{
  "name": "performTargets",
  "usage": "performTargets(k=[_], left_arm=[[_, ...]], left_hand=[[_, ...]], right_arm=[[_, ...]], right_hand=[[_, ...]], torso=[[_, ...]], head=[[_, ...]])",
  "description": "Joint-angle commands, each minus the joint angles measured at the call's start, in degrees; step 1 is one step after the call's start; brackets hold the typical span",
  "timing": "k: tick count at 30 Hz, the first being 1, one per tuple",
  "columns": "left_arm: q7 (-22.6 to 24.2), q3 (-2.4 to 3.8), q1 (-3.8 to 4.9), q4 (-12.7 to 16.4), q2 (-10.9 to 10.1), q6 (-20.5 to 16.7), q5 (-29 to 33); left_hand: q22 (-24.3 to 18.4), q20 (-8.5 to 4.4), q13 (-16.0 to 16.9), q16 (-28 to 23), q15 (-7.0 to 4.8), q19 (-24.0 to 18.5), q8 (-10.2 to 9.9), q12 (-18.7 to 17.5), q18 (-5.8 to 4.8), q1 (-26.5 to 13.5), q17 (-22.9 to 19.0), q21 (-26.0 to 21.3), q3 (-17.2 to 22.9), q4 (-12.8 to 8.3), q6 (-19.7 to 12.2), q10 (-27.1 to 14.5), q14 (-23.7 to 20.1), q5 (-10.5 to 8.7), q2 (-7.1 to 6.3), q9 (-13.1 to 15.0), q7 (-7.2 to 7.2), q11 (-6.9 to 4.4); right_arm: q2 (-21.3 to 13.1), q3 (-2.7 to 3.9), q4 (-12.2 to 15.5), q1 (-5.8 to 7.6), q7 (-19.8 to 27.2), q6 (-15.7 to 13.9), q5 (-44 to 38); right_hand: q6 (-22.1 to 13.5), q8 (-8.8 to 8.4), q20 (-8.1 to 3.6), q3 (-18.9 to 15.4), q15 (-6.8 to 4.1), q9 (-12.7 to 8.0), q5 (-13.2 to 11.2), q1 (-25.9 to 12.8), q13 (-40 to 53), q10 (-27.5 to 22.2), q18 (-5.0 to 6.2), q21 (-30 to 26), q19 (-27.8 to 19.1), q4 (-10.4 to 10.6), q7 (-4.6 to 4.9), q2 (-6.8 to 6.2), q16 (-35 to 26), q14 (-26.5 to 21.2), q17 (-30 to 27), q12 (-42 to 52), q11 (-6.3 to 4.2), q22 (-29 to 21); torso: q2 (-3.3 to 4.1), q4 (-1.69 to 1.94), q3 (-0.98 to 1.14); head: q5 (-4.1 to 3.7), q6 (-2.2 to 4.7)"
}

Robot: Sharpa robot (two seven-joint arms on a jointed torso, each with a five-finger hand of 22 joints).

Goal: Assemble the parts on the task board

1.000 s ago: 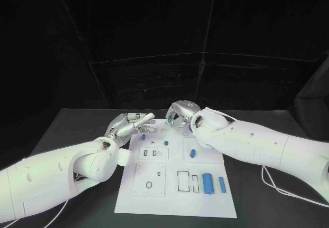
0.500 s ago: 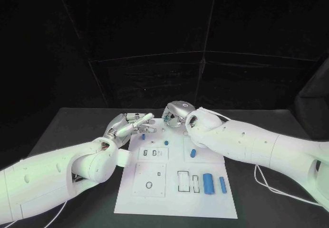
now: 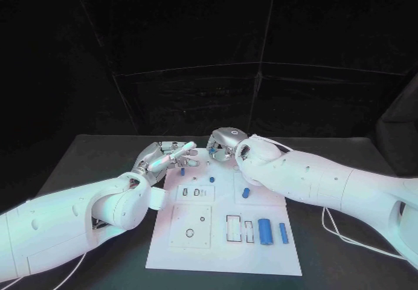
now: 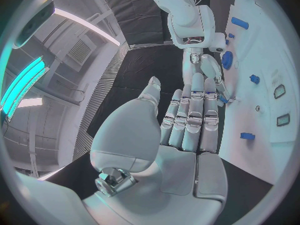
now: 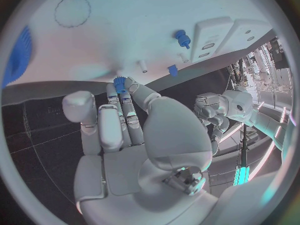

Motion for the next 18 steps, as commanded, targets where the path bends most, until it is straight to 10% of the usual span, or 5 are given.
performTargets(k=[1, 18], left_arm=[[0.2, 0.05, 0.11, 0.1, 0.0, 0.9, 0.0], [0.0, 0.05, 0.13, -0.3, 0.0, 1.1, 0.0]], left_hand=[[-0.1, -0.11, -0.1, -0.3, 0.29, 0.3, -0.3, -0.2, 0.30, -0.2, 0.1, -0.2, -0.3, -0.2, -0.1, -0.2, 0.2, -0.15, 0.15, -0.1, 0.27, 0.06], [-0.2, -0.09, -0.1, -0.4, 0.32, 0.3, -0.4, -0.2, 0.30, -0.1, 0.1, -0.3, -0.3, -0.3, -0.1, -0.3, 0.1, -0.15, 0.22, 0.0, 0.27, 0.08]], right_arm=[[0.1, 0.04, -0.1, 0.14, -0.7, 0.7, -1.4], [0.2, 0.03, -0.3, 0.14, 0.9, -1.7, 0.1]], right_hand=[[-0.8, -0.38, 0.10, 0.6, 0.51, -0.1, 0.4, -0.3, 0.0, 0.0, -0.40, 0.2, -0.5, 0.4, 0.07, -1.23, 0.2, 1.0, -0.2, -0.3, -0.45, -0.1], [-12.0, -0.44, 2.02, -4.4, 2.43, -0.2, 1.0, -1.6, -0.1, -12.3, 1.03, -5.5, -4.4, 4.2, 1.95, -6.15, -4.2, -0.9, -8.3, 0.1, 1.96, -8.6]], torso=[[0.03, -0.02, -0.01], [0.15, -0.12, 0.05]], head=[[0.01, -0.06], [0.20, 0.09]])
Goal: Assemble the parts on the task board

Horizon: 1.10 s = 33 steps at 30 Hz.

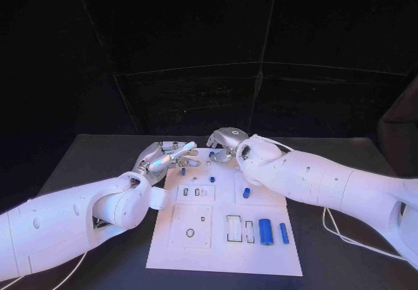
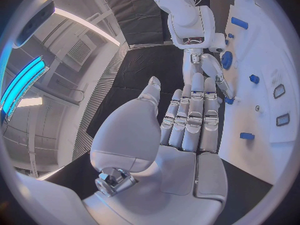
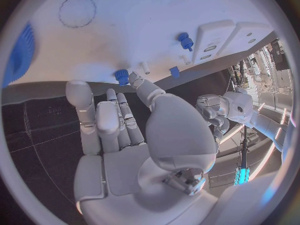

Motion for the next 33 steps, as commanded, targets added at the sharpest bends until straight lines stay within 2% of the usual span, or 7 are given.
performTargets(k=[1, 12, 18, 22, 29, 30, 33], left_arm=[[0.2, 0.05, 0.11, -0.1, -0.1, 0.9, 0.0], [0.1, 0.05, 0.15, 0.0, -0.7, 1.0, 0.0], [0.0, 0.04, 0.16, 0.0, -0.9, 1.0, 0.0], [0.0, 0.03, 0.15, -0.2, -0.8, 1.2, 0.0], [0.0, 0.02, 0.14, -0.7, -0.6, 1.4, 0.0], [-0.1, 0.02, 0.14, -0.8, -0.5, 1.4, 0.0], [-0.1, -0.01, 0.13, -1.0, -0.3, 1.6, 0.0]], left_hand=[[-0.1, -0.08, -0.1, -0.4, 0.33, 0.3, -0.4, -0.2, 0.29, -0.1, 0.1, -0.3, -0.2, -0.2, -0.1, -0.3, 0.1, -0.14, 0.23, -0.1, 0.27, 0.09], [-0.1, -0.08, -0.1, -0.5, 0.33, 0.3, -0.4, -0.2, 0.29, -0.1, 0.1, -0.4, -0.2, -0.2, -0.1, -0.3, 0.1, -0.14, 0.25, 0.0, 0.27, 0.09], [-0.1, -0.08, -0.1, -0.5, 0.34, 0.3, -0.4, -0.2, 0.29, -0.1, 0.1, -0.4, -0.2, -0.2, -0.1, -0.3, 0.0, -0.14, 0.26, 0.0, 0.25, 0.08], [-0.1, -0.08, -0.1, -0.5, 0.34, 0.3, -0.4, -0.2, 0.29, -0.1, 0.1, -0.4, -0.2, -0.2, -0.1, -0.3, 0.0, -0.14, 0.26, 0.0, 0.25, 0.08], [-0.1, -0.07, -0.1, -0.5, 0.33, 0.3, -0.4, -0.2, 0.29, -0.1, 0.1, -0.4, -0.2, -0.2, -0.1, -0.3, 0.0, -0.15, 0.28, 0.0, 0.24, 0.07], [-0.2, -0.07, 0.0, -0.5, 0.33, 0.3, -0.4, -0.2, 0.30, -0.1, 0.2, -0.4, -0.2, -0.3, -0.1, -0.2, 0.0, -0.15, 0.31, 0.0, 0.22, 0.06], [-0.2, -0.07, 0.0, -0.5, 0.33, 0.3, -0.4, -0.2, 0.30, -0.1, 0.2, -0.4, -0.2, -0.3, -0.1, -0.2, 0.0, -0.15, 0.31, 0.0, 0.22, 0.06]], right_arm=[[-0.2, 0.03, 0.4, 0.15, 1.1, -2.1, 0.8], [-9.3, 0.07, 10.9, 0.55, -0.9, -4.3, 3.7], [-16.5, 0.05, 17.5, 1.26, -4.7, -0.5, 7.5], [-20.1, 0.03, 18.9, 1.62, -6.7, 3.0, 9.9], [-22.5, 0.02, 18.8, 1.81, -8.0, 6.4, 11.5], [-22.6, 0.01, 18.7, 1.82, -8.1, 6.9, 11.6], [-22.5, 0.01, 18.1, 1.84, -8.3, 8.1, 11.8]], right_hand=[[-0.2, -0.02, -0.02, -0.8, 0.18, 0.1, 0.3, 1.0, 0.1, -0.5, 1.01, -0.2, -0.2, 0.4, -0.05, 0.12, -0.4, 0.0, -0.4, 0.6, 0.00, -0.1], [4.0, 1.12, -0.55, -1.8, -0.56, 0.6, 3.1, 1.9, 0.8, 6.0, 0.70, 1.3, 1.4, 2.6, -0.30, 1.29, 0.4, 0.6, 1.0, 5.3, -0.97, 1.7], [4.9, 1.19, -2.07, -3.8, -2.29, 0.5, 1.4, -0.4, 3.2, 15.1, 0.15, 3.6, 3.0, 5.2, -2.04, -0.61, 2.9, 1.6, 5.3, 10.5, -3.27, 5.0], [3.8, 0.89, -3.37, -11.0, -3.41, 0.4, 3.4, -1.3, 7.9, 18.9, -0.10, 4.2, 3.5, 9.6, -3.06, -3.63, 3.7, 1.8, 6.6, 17.1, -4.40, 5.7], [2.7, 1.63, -3.59, -21.2, -3.77, 0.5, 5.3, 5.3, 19.2, 15.0, -0.76, 6.3, 4.8, 18.1, -3.22, -3.11, 5.9, 2.4, 10.6, 29.8, -4.45, 9.0], [2.2, 2.15, -3.84, -24.1, -3.41, 0.5, 5.5, 8.1, 26.3, 10.9, -0.89, 7.6, 5.2, 22.3, -3.30, -3.92, 7.0, 2.7, 12.2, 37.2, -4.23, 10.4], [2.1, 2.31, -3.63, -23.8, -3.42, 0.5, 5.8, 9.1, 28.7, 10.8, -1.15, 8.4, 5.5, 23.4, -2.95, -2.94, 7.7, 2.8, 13.9, 39.6, -4.41, 11.9]], torso=[[0.07, -0.06, 0.05], [-0.11, -0.35, 0.04], [-0.15, -1.22, 0.22], [-0.15, -1.87, 0.46], [-0.13, -2.18, 0.77], [-0.13, -2.07, 0.72], [-0.08, -1.92, 0.62]], head=[[-0.06, 0.06], [-0.40, 0.49], [0.21, 0.70], [0.30, 0.70], [0.32, 0.72], [0.25, 0.65], [0.09, 0.61]])
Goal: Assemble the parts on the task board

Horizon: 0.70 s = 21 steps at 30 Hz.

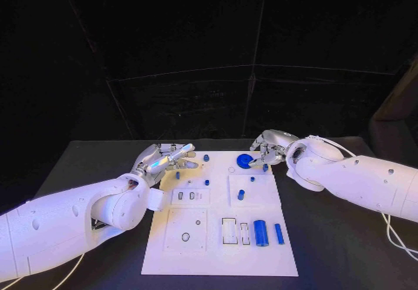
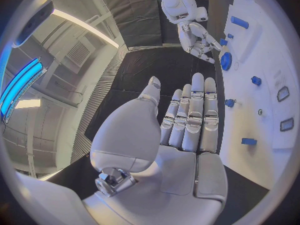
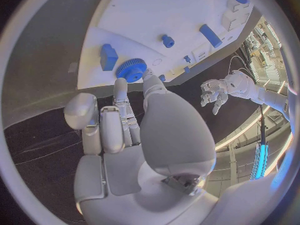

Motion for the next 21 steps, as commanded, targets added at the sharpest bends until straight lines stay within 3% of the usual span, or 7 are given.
performTargets(k=[1, 3, 6, 9, 18, 21], left_arm=[[0.2, -0.01, 0.08, -0.2, 0.2, 1.1, 0.0], [0.1, -0.05, 0.07, -0.4, 0.3, 1.2, 0.0], [0.1, -0.12, 0.06, -0.5, 0.4, 1.2, 0.0], [0.1, -0.18, 0.06, -0.7, 0.5, 1.3, 0.0], [0.0, -0.27, 0.05, -0.9, 0.5, 1.4, 0.0], [0.0, -0.28, 0.05, -0.9, 0.5, 1.5, 0.0]], left_hand=[[0.0, -0.07, -0.1, -0.3, 0.33, 0.3, -0.4, -0.2, 0.31, -0.1, 0.0, -0.2, -0.2, -0.3, -0.1, -0.2, 0.0, -0.15, 0.30, 0.0, 0.22, 0.06], [0.0, -0.07, -0.1, -0.3, 0.33, 0.3, -0.4, -0.2, 0.31, -0.1, 0.0, -0.2, -0.2, -0.3, -0.1, -0.2, 0.0, -0.15, 0.30, 0.0, 0.22, 0.06], [0.0, -0.07, -0.1, -0.3, 0.33, 0.3, -0.4, -0.2, 0.31, -0.1, 0.0, -0.2, -0.2, -0.3, -0.1, -0.2, 0.0, -0.15, 0.30, 0.0, 0.22, 0.06], [0.0, -0.07, -0.1, -0.3, 0.33, 0.3, -0.4, -0.2, 0.31, -0.1, 0.0, -0.2, -0.2, -0.3, -0.1, -0.2, 0.0, -0.15, 0.30, 0.0, 0.22, 0.06], [0.0, -0.07, -0.1, -0.3, 0.33, 0.3, -0.4, -0.2, 0.31, -0.1, 0.0, -0.2, -0.2, -0.3, -0.1, -0.2, 0.0, -0.15, 0.30, 0.0, 0.22, 0.06], [0.0, -0.07, -0.1, -0.3, 0.33, 0.3, -0.4, -0.2, 0.31, -0.1, 0.0, -0.2, -0.2, -0.3, -0.1, -0.2, 0.0, -0.15, 0.30, 0.0, 0.22, 0.06]], right_arm=[[0.2, 0.02, -0.6, 0.17, -1.7, 4.2, 2.0], [0.6, 0.02, -1.2, 0.17, -1.7, 4.7, 2.1], [1.2, 0.01, -2.0, 0.17, -1.5, 5.2, 2.2], [1.8, 0.01, -2.6, 0.17, -1.3, 5.1, 2.2], [2.9, 0.02, -3.2, 0.17, -0.6, 3.2, 2.3], [3.0, 0.02, -3.1, 0.17, -0.4, 2.7, 2.3]], right_hand=[[-0.4, 0.34, 0.15, -0.3, -0.05, 0.0, 0.4, 1.0, 4.4, 0.2, -1.24, 0.9, 0.7, 1.2, 0.17, -0.16, 0.8, 2.3, 1.6, 4.1, 0.03, 1.4], [-0.8, 0.66, 0.28, -0.5, 0.11, 0.0, 0.8, 2.1, 16.8, 3.2, -1.69, 2.8, 1.4, 2.9, 0.24, 0.22, 2.6, 2.8, 5.3, 15.2, 0.25, 4.3], [-0.8, 1.18, 0.51, -0.8, 0.26, 0.1, 1.0, 2.9, 25.0, 5.0, -2.00, 4.1, 1.9, 3.8, 0.47, 0.52, 3.7, 3.1, 7.6, 22.4, 0.27, 6.2], [-0.7, 1.52, 0.60, -1.0, 0.38, 0.1, 1.7, 3.1, 30.1, 6.5, -2.18, 5.0, 2.2, 4.0, 0.46, 1.00, 4.4, 3.3, 9.0, 26.6, 0.40, 7.4], [-0.4, 2.22, 0.72, -1.5, 0.50, 0.0, 4.2, 2.5, 39.5, 10.4, -2.71, 7.1, 3.1, 3.9, 0.50, 2.37, 6.2, 3.9, 13.1, 34.1, 0.46, 10.6], [-0.5, 2.29, 0.83, -1.8, 0.61, 0.0, 4.4, 2.3, 42.8, 12.0, -3.05, 8.3, 3.7, 3.8, 0.59, 2.53, 7.2, 4.3, 15.6, 36.6, 0.58, 12.5]], torso=[[0.12, 0.10, -0.01], [0.16, 0.13, 0.06], [0.13, 0.18, -0.04], [0.08, 0.23, -0.12], [0.07, 0.17, -0.11], [0.10, 0.11, -0.07]], head=[[-0.24, -0.04], [-0.29, -0.07], [-0.39, -0.23], [-0.30, -0.35], [-0.13, -0.48], [-0.11, -0.19]])
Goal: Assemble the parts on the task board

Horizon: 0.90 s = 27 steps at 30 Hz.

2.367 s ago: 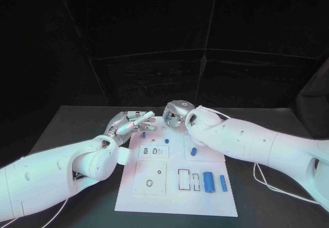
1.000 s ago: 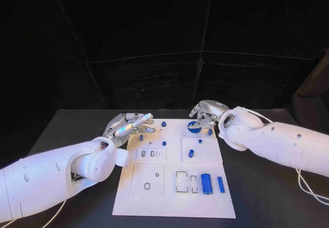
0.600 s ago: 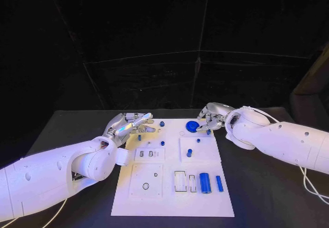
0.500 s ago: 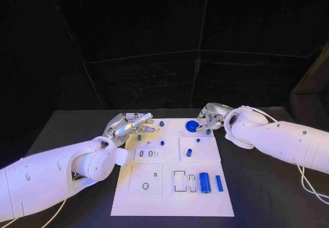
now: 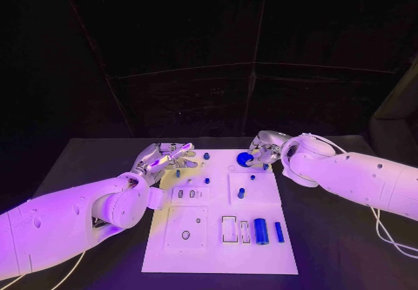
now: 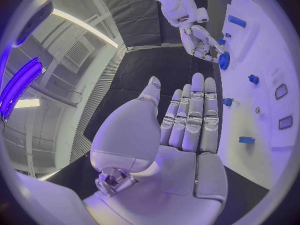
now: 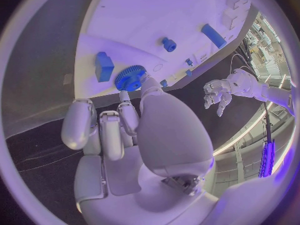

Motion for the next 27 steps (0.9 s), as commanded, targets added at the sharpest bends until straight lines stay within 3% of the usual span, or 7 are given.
performTargets(k=[1, 5, 11, 18, 27], left_arm=[[0.1, 0.02, 0.07, -0.1, 0.1, 0.9, 0.0], [0.1, 0.01, 0.07, -0.2, 0.1, 0.9, 0.0], [0.1, -0.01, 0.06, -0.3, 0.3, 1.2, 0.0], [0.0, -0.04, 0.04, -0.5, 0.5, 1.4, 0.0], [-0.1, -0.10, 0.03, -0.6, 0.5, 1.5, 0.0]], left_hand=[[-0.1, -0.07, -0.1, -0.3, 0.33, 0.3, -0.4, -0.2, 0.31, -0.1, 0.1, -0.2, -0.2, -0.3, -0.1, -0.2, 0.0, -0.15, 0.30, 0.0, 0.22, 0.06], [-0.1, -0.07, -0.1, -0.3, 0.33, 0.3, -0.4, -0.2, 0.31, -0.1, 0.1, -0.2, -0.2, -0.3, -0.1, -0.2, 0.0, -0.15, 0.30, 0.0, 0.22, 0.06], [-0.1, -0.07, -0.1, -0.3, 0.33, 0.3, -0.4, -0.2, 0.31, -0.1, 0.1, -0.2, -0.2, -0.3, -0.1, -0.2, 0.0, -0.15, 0.30, 0.0, 0.22, 0.06], [-0.1, -0.07, -0.1, -0.3, 0.33, 0.3, -0.4, -0.2, 0.31, -0.1, 0.1, -0.2, -0.2, -0.3, -0.1, -0.2, 0.0, -0.15, 0.30, 0.0, 0.22, 0.06], [-0.1, -0.07, 0.0, -0.3, 0.31, 0.4, -0.4, -0.2, 0.32, 0.0, 0.2, -0.3, -0.2, -0.4, 0.0, -0.1, 0.0, -0.15, 0.42, 0.0, 0.15, 0.01]], right_arm=[[0.2, 0.03, 0.1, 0.14, 0.6, -1.2, 0.3], [0.5, 0.04, 0.1, 0.14, 0.5, -1.1, 0.2], [0.9, 0.04, -0.1, 0.14, -0.1, -0.9, -1.4], [1.6, 0.04, -0.7, 0.14, -0.9, -0.4, -3.2], [2.3, 0.03, -1.4, 0.12, -1.3, 0.5, -4.4]], right_hand=[[0.0, 0.31, 0.02, -0.4, 0.58, 0.0, 0.2, -0.2, 2.3, 1.2, -1.25, 0.8, 0.8, -0.1, 0.11, 0.64, 0.7, 4.3, 5.5, 1.7, 0.07, 1.3], [-0.6, 0.15, 0.25, -0.7, 0.88, -0.1, 0.1, -0.2, 8.0, 4.4, -2.00, 3.2, 2.3, -0.5, 0.38, 0.76, 2.0, 4.8, 8.5, 6.0, 0.36, 5.5], [-1.3, -0.09, 0.48, -0.9, 1.13, -0.2, -0.3, 0.0, 9.2, 4.8, -2.17, 3.9, 2.6, -0.9, 0.65, 0.57, 2.3, 4.9, 9.2, 6.9, 0.62, 6.5], [-1.8, -0.27, 0.66, -0.9, 1.32, -0.2, -0.7, 0.2, 9.0, 4.5, -2.25, 4.2, 2.7, -1.1, 0.85, 0.37, 2.4, 4.9, 9.5, 6.7, 0.81, 7.1], [-1.6, 0.13, 0.88, 0.1, 1.45, 0.0, -0.8, 1.9, 9.4, 4.4, -2.27, 4.5, 2.6, -2.4, 0.89, 1.62, 2.4, 4.9, 9.6, 6.8, 0.88, 7.4]], torso=[[0.04, -0.09, 0.06], [0.01, -0.12, 0.07], [0.04, 0.03, -0.02], [0.03, 0.03, 0.04], [0.02, 0.00, 0.02]], head=[[0.01, 0.37], [-0.01, 0.33], [-0.07, 0.33], [-0.05, 0.07], [-0.01, -0.24]])
